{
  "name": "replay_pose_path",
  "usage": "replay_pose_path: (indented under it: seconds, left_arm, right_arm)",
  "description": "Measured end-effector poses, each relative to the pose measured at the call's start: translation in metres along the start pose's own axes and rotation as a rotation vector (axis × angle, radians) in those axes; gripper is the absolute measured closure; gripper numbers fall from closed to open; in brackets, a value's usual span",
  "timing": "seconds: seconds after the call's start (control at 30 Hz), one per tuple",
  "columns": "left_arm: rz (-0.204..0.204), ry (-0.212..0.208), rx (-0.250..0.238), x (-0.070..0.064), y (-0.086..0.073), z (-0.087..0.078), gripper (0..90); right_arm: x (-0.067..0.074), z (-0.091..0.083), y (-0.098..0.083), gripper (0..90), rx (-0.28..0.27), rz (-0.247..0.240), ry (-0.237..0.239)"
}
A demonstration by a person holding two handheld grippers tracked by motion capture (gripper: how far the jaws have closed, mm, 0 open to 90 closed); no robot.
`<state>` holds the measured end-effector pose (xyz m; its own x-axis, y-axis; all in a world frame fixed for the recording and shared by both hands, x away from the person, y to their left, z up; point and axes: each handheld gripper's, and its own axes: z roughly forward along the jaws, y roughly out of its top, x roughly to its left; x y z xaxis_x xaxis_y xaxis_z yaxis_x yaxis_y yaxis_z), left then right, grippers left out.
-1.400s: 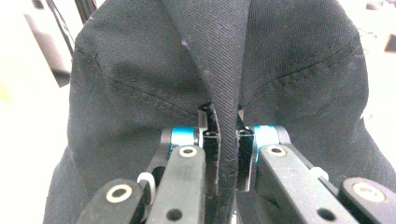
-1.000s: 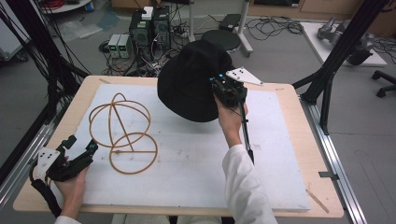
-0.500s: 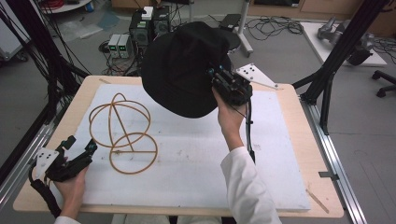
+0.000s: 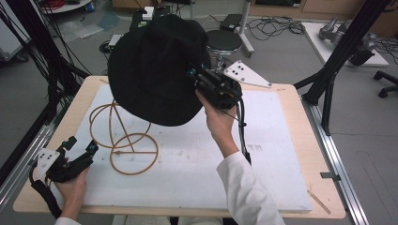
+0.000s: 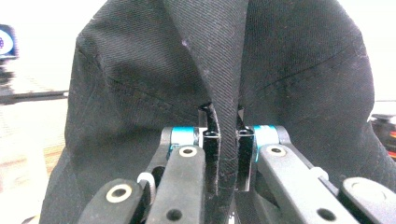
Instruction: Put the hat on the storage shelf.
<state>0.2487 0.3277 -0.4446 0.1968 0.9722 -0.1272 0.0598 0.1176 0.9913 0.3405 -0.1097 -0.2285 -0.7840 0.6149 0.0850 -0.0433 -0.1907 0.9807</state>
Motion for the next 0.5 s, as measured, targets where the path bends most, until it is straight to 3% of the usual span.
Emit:
replay_pose_path:
  seconds: [0.23, 0.5]
  left_arm:
    - [-0.006, 0.001, 0.002, 0.001, 0.0, 0.0, 22.5]
    - [-0.012, 0.004, -0.005, 0.002, 0.0, 0.0, 22.6]
  right_arm:
    - [0.023, 0.014, 0.001, 86.6, 0.022, -0.017, 0.107]
    - [0.043, 0.033, -0.003, 86.6, 0.038, -0.01, 0.188]
